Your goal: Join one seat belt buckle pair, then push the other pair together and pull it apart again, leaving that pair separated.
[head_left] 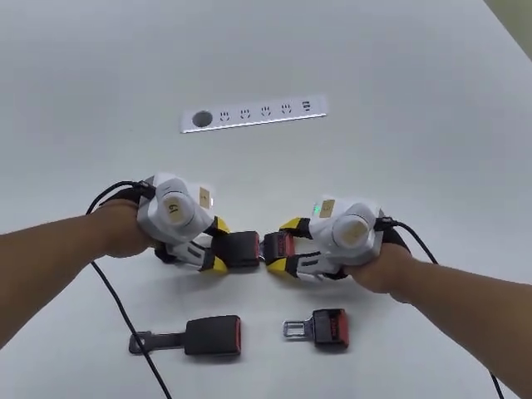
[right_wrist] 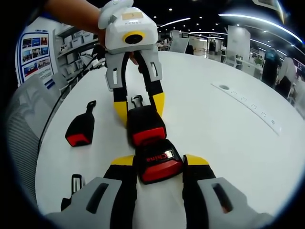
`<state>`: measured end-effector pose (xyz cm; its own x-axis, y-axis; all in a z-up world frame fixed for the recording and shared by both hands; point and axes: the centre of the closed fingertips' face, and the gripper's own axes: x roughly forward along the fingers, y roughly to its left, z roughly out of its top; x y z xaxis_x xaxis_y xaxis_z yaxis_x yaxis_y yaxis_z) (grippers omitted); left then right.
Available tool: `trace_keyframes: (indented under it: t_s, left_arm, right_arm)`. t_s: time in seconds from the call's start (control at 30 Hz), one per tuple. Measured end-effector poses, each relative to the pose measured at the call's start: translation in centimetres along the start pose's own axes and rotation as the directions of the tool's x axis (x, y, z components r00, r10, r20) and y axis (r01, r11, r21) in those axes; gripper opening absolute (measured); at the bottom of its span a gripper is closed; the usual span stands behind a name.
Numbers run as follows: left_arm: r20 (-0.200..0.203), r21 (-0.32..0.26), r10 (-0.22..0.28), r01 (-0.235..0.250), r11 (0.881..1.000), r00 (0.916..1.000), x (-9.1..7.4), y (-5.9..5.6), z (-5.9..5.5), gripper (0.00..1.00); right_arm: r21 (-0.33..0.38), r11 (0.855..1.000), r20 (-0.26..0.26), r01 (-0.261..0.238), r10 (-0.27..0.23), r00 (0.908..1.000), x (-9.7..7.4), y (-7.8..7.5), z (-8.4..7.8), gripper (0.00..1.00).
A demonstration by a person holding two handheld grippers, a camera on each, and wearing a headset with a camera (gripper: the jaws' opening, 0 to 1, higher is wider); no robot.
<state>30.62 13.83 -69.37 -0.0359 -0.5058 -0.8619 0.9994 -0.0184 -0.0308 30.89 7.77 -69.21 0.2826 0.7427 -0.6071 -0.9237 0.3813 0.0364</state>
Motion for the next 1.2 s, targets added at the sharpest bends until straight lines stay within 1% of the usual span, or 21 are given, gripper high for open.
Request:
trace_keyframes:
  t_s: [0.13, 0.27, 0.47, 0.57, 0.63, 0.77, 0.83, 0.9, 0.97, 1.0, 1.13, 1.2]
  left_arm:
    - [-0.003, -0.004, -0.002, 0.002, 1.0, 1.0, -0.14, -0.03, -0.01, 0.32]
    - [0.009, -0.004, -0.003, 0.003, 1.0, 1.0, -0.21, 0.03, -0.18, 0.32]
    - [0.018, 0.002, -0.013, 0.013, 1.0, 0.9998, -0.21, 0.05, -0.12, 0.32]
    - [0.031, -0.003, -0.016, 0.016, 1.0, 0.9994, -0.27, 0.14, -0.23, 0.32]
    - [0.04, -0.017, -0.021, 0.021, 1.0, 0.999, -0.29, 0.22, -0.19, 0.32]
    - [0.046, -0.022, -0.022, 0.023, 0.999, 0.9987, -0.35, 0.1, 0.06, 0.32]
    - [0.059, -0.031, -0.022, 0.024, 0.999, 0.998, -0.51, -0.1, 0.31, 0.32]
    - [0.068, -0.049, -0.023, 0.027, 0.998, 0.9974, -0.58, -0.05, 0.3, 0.32]
    - [0.074, -0.051, -0.021, 0.025, 0.998, 0.997, -0.57, -0.23, 0.53, 0.32]
    - [0.079, -0.055, -0.021, 0.026, 0.998, 0.9967, -0.56, -0.17, 0.39, 0.32]
    - [0.085, -0.062, -0.026, 0.031, 0.998, 0.996, -0.46, -0.16, 0.46, 0.32]
    - [0.085, -0.065, -0.03, 0.035, 0.997, 0.9959, -0.51, -0.13, 0.52, 0.31]
  right_arm:
    - [-0.01, 1.0, -0.016, -0.007, 0.006, 0.9998, 0.03, 0.14, -0.02, 0.35]
    - [-0.033, 0.999, -0.034, -0.028, 0.027, 0.9991, 0.02, 0.17, -0.11, 0.34]
    - [-0.05, 0.997, -0.039, -0.05, 0.048, 0.998, -0.15, 0.03, -0.31, 0.34]
    - [-0.06, 0.997, -0.043, -0.056, 0.053, 0.9977, -0.2, 0.11, -0.24, 0.33]
    - [-0.064, 0.996, -0.043, -0.054, 0.052, 0.9977, -0.2, 0.05, -0.32, 0.33]
    - [-0.06, 0.997, -0.035, -0.057, 0.055, 0.9979, -0.33, -0.02, -0.28, 0.33]
    - [-0.062, 0.996, -0.031, -0.058, 0.056, 0.9979, -0.29, -0.04, -0.29, 0.33]
    - [-0.056, 0.997, -0.022, -0.055, 0.054, 0.9983, -0.24, -0.12, -0.39, 0.33]
    - [-0.052, 0.997, -0.016, -0.053, 0.052, 0.9985, -0.21, -0.12, -0.37, 0.33]
    - [-0.05, 0.997, -0.012, -0.052, 0.052, 0.9986, -0.23, -0.12, -0.37, 0.33]
    - [-0.046, 0.997, -0.005, -0.054, 0.054, 0.9985, -0.32, -0.02, -0.21, 0.33]
    - [-0.029, 0.998, 0.01, -0.053, 0.053, 0.9985, -0.31, -0.13, -0.29, 0.33]
